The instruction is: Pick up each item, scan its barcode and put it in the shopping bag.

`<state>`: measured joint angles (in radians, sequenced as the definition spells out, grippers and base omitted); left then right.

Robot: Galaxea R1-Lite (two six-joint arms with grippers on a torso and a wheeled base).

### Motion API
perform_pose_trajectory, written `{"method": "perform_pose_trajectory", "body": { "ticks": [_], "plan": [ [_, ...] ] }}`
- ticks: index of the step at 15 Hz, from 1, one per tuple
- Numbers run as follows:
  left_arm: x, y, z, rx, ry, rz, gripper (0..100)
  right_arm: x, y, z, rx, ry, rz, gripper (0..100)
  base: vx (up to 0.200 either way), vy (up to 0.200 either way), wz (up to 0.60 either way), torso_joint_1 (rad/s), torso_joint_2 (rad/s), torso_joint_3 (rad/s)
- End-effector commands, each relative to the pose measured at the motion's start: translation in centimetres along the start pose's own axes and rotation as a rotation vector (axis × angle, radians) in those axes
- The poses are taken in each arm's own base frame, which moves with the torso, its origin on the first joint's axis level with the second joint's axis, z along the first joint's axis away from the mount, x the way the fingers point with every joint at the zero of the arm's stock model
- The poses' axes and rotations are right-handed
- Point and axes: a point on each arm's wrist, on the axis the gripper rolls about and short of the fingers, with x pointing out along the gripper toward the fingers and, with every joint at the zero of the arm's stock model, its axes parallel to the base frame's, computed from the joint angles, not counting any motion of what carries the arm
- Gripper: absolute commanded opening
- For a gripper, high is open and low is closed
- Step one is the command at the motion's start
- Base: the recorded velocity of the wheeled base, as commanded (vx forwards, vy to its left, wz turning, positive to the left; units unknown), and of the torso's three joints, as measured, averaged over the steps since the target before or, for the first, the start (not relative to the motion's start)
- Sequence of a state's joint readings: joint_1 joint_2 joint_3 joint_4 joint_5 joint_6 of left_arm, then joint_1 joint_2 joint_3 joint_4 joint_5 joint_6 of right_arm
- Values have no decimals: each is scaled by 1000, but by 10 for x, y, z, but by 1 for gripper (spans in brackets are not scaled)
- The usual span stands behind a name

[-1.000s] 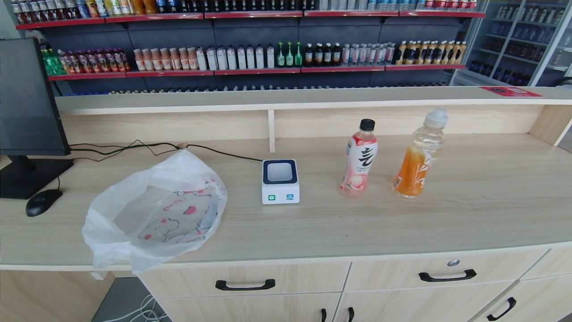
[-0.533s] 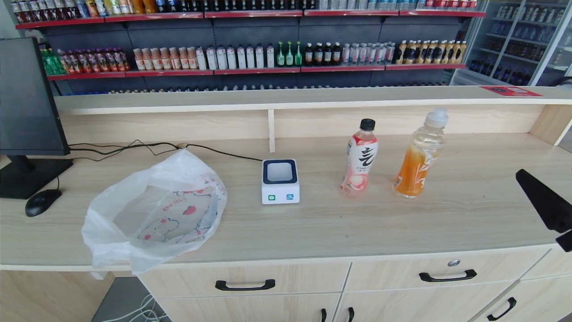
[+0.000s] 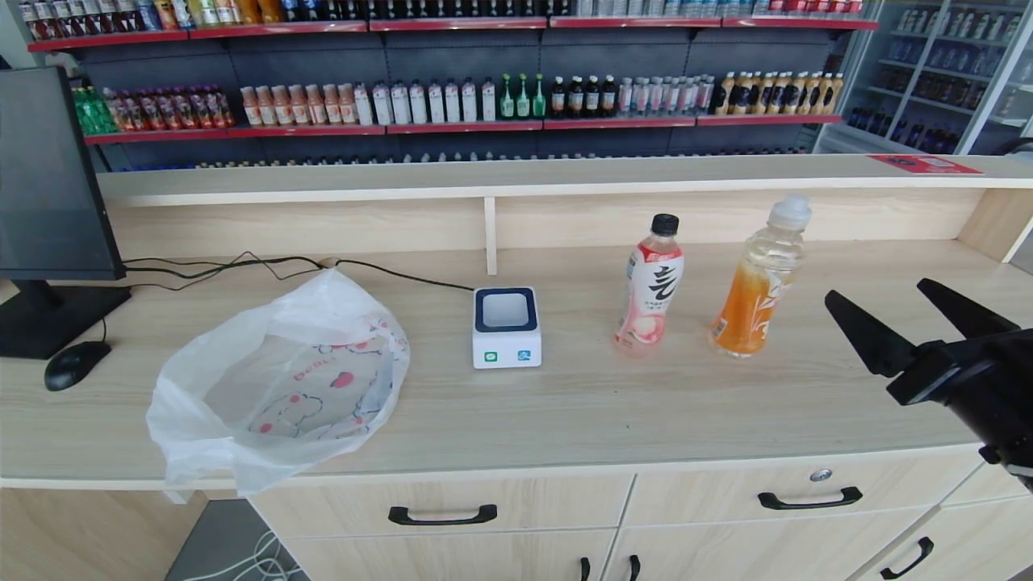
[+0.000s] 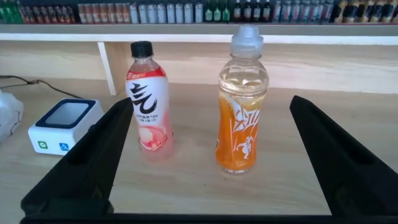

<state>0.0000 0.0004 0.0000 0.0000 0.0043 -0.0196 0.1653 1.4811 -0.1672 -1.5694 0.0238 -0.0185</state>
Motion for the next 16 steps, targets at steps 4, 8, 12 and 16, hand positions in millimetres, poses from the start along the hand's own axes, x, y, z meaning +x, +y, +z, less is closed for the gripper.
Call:
{"method": "perform_pose_trajectory", "body": {
  "ticks": [4, 8, 12, 16],
  "plan": [
    [0, 0, 0, -2, -2, 0, 100, -2, 10, -8, -8, 38, 47, 100, 0, 0, 0, 0, 0, 0],
    [0, 0, 0, -2, -2, 0, 100, -3, 15, -11, -6, 54, 71, 100, 0, 0, 0, 0, 0, 0],
    [0, 0, 0, 0, 0, 0, 100, -7, 15, -13, -4, 70, 73, 100, 0, 0, 600, -3, 2, 4],
    [0, 0, 0, 0, 0, 0, 100, -4, 14, -9, -11, 45, 42, 100, 0, 0, 150, 1, 2, 2]
  ]
}}
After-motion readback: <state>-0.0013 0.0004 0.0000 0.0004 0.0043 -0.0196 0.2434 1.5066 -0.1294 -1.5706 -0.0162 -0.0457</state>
